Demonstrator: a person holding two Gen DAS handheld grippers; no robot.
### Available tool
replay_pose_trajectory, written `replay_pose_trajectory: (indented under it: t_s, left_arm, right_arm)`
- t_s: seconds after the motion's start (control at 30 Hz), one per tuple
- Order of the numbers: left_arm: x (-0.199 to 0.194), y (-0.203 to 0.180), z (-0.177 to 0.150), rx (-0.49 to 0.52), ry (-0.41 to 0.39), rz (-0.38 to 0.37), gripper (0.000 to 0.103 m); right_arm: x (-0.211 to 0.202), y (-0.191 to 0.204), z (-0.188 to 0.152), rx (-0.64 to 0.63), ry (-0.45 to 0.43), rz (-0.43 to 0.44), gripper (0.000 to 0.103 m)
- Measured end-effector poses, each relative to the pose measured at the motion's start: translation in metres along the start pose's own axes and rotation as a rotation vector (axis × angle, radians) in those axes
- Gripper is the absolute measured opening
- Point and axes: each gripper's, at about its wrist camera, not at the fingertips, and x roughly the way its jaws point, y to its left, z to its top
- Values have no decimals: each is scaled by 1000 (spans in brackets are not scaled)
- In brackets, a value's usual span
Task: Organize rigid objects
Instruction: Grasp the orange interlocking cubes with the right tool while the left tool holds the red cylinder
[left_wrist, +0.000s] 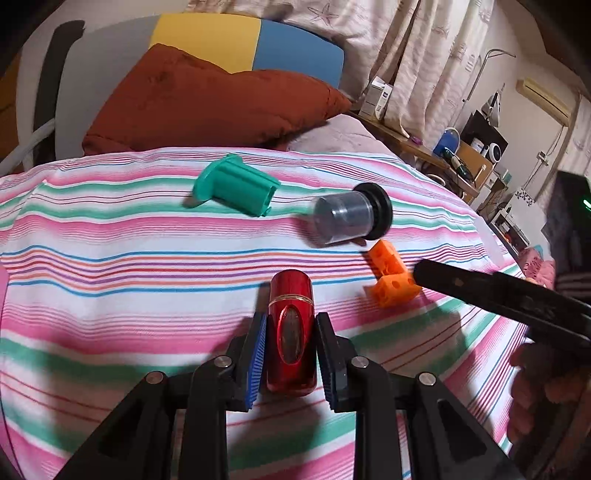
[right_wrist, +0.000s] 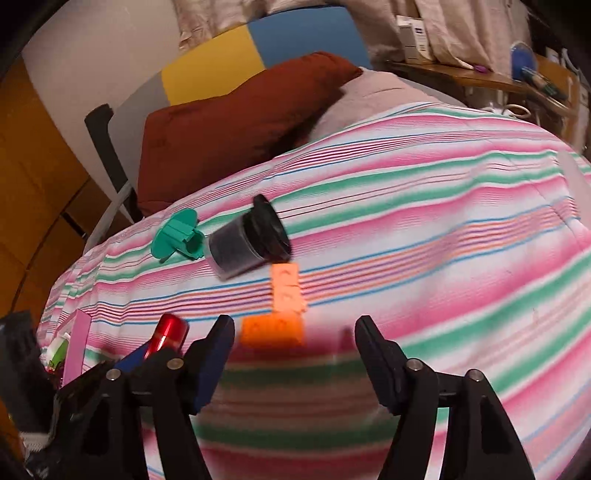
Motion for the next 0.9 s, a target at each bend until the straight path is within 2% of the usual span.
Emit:
replay_pose_trajectory:
  t_s: [0.2, 0.4, 0.5, 0.57, 0.67, 0.9]
  left_arm:
    - [-3, 1, -3, 14, -4, 8, 26]
    - [-5, 1, -5, 19, -7, 9, 26]
    - [-5, 1, -6, 21, -8, 9, 26]
    - [-4, 1, -6, 21, -8, 10, 26]
    - [-5, 1, -6, 22, -8, 9, 26]
    - [-5, 0, -6, 23, -8, 10, 26]
  right_arm:
    - [33, 15, 8, -73, 37, -55, 72]
    - [46, 33, 9, -176, 20, -127, 74]
    - [46, 32, 10, -187, 13, -159, 62]
    - [44, 27, 12, -173, 7, -158, 44]
    - [43, 24, 12, -166, 6, -135, 44]
    - [29, 18, -7, -167, 2, -158, 44]
